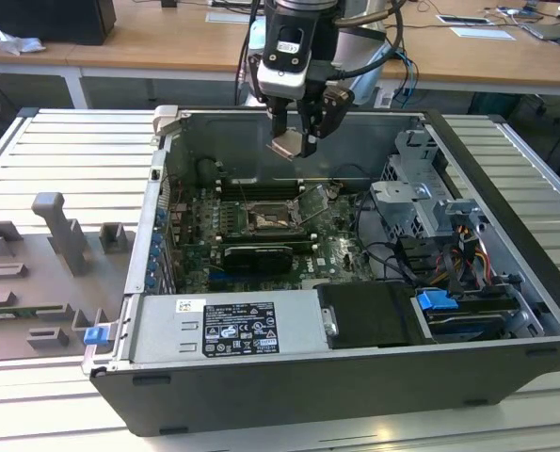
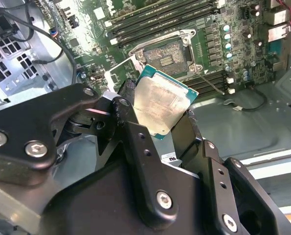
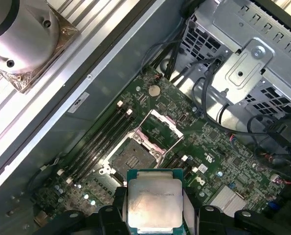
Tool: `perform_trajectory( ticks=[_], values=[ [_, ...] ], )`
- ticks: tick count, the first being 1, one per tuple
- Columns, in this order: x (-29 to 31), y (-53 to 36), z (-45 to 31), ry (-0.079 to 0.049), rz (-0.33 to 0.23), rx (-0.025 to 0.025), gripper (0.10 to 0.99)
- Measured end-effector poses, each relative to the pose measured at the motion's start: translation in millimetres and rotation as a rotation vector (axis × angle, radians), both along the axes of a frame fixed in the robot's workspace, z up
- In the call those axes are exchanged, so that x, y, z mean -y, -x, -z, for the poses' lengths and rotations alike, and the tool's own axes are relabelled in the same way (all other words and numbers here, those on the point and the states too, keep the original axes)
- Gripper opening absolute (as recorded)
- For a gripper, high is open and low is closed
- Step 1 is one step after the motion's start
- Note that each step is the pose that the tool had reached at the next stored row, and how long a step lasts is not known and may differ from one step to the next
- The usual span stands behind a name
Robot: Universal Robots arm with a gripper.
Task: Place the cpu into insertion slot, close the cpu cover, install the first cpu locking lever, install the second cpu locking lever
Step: 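Place the cpu into insertion slot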
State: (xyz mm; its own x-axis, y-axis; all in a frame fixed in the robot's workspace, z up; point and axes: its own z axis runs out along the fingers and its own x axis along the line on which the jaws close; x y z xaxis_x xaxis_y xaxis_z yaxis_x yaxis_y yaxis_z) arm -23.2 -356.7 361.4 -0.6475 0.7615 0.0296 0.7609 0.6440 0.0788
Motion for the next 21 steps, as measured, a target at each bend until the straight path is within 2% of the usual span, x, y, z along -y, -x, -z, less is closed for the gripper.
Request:
perform_trajectory(
  ticks=[5, 21],
  values=[
    [0.0, 0.0, 0.6, 0.000, 0.031, -0.0055, 0.541],
    [0.0, 0.0, 1.8, 0.000, 0.094, -0.0151, 0.541]
  ],
)
